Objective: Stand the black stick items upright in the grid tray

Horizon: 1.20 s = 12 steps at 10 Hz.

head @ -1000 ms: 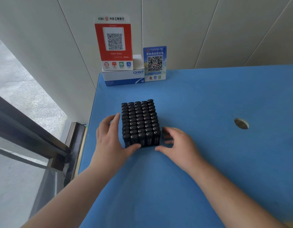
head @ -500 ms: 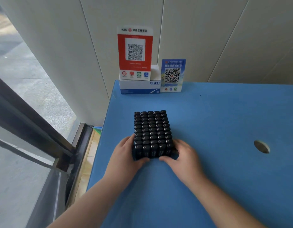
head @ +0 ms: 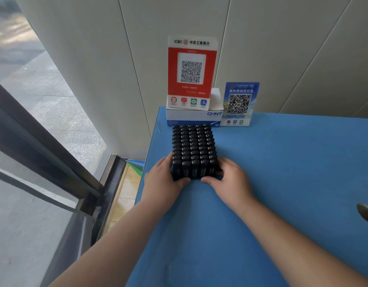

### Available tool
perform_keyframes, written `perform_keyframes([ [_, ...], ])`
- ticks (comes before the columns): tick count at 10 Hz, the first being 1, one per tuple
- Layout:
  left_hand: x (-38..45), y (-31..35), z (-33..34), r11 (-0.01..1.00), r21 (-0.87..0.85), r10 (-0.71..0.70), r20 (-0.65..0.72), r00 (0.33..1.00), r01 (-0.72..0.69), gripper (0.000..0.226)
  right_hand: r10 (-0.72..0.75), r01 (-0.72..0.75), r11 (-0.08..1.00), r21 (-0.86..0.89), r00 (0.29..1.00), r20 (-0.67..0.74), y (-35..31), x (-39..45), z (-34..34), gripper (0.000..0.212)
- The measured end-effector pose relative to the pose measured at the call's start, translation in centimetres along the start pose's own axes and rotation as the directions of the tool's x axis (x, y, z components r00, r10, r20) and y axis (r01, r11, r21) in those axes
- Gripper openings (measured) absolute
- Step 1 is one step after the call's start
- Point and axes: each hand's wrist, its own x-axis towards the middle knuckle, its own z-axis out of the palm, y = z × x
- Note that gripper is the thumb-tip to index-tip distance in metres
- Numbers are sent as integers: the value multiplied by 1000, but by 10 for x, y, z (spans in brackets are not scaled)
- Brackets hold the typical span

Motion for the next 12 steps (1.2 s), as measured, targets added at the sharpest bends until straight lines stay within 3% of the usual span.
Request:
perform_keyframes([
  [5,63,-21,-16,999,-23,-40,-15,999,40,58,12,-11,999,36,1000,-15,-6,63,33,44],
  [10,63,-19,-16,1000,-15,-9,-3,1000,9,41,-23,26,995,98,999,-31,-4,58,34,47],
  [12,49,-14,-18,999,25,-41,-13,999,41,56,69,-69,984,165,998,10,-3,45,29,47],
])
